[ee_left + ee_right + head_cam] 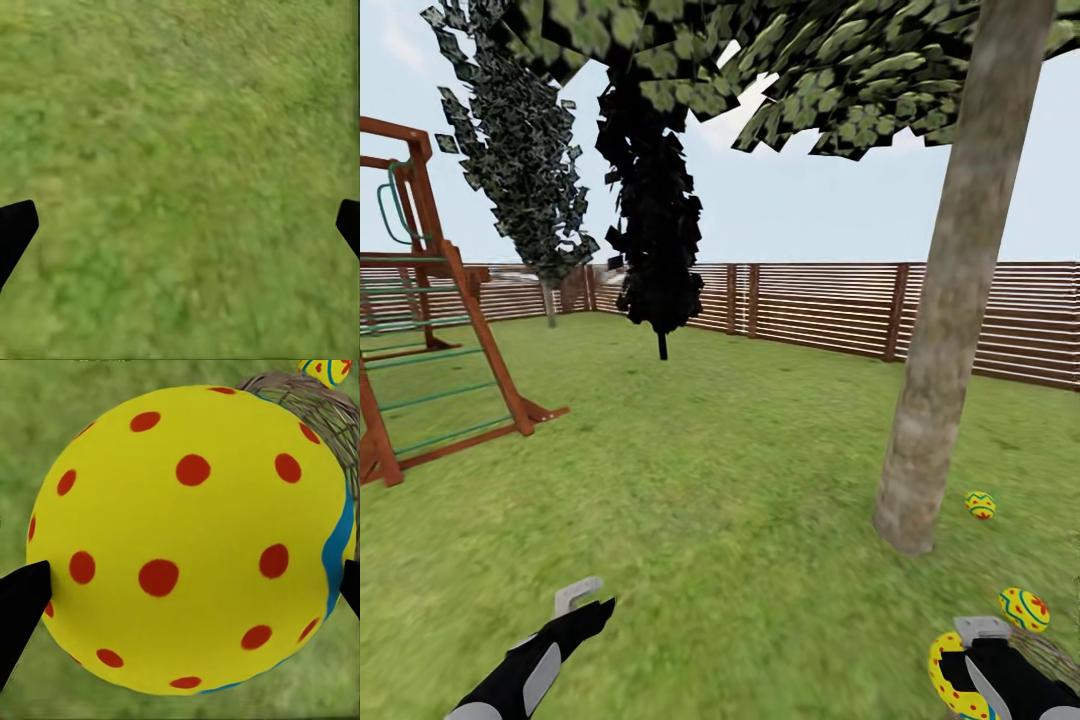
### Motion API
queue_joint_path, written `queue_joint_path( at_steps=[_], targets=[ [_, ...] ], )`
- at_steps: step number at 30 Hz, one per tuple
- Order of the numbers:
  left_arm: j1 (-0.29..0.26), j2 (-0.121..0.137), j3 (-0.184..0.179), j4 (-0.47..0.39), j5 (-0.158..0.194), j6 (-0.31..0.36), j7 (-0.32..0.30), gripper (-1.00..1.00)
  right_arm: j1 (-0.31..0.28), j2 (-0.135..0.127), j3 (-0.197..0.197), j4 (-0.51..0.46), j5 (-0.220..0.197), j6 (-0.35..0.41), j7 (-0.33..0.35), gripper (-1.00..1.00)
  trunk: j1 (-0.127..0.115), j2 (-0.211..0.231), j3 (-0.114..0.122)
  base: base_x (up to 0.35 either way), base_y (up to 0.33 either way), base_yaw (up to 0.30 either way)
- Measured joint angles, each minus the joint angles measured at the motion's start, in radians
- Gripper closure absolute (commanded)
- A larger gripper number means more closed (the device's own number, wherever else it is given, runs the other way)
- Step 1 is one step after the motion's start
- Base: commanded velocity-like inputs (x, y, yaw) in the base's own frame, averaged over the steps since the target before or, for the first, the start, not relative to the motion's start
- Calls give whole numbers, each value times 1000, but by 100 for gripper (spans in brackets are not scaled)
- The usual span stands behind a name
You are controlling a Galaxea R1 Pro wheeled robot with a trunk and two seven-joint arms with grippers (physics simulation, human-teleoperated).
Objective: Take the three Easter eggs out of the wicker basket on the lawn in the garden, then place them on the lawn next to a single tree (choose any tree) so that all three eggs are next to the same tree and none are left in the basket.
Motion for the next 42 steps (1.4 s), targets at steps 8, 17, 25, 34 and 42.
queue_joint_path(
  at_steps=[8,17,25,34,42],
  targets=[
    [0,0,0,0,0,0,-1,-100,0,1,0,0,0,0,0,100,0,0,0,255,241,-224],
    [0,0,0,0,0,0,0,-100,0,7,0,0,0,0,0,100,0,0,0,256,240,-197],
    [0,0,0,0,0,0,0,-100,0,6,0,0,0,0,0,100,0,0,0,257,239,-193],
    [0,0,1,0,0,0,-1,-100,0,6,0,0,0,0,0,100,0,0,0,257,239,-184],
    [0,2,1,0,0,1,-1,-100,0,7,0,0,0,0,0,100,0,0,0,257,239,-166]
  ],
)
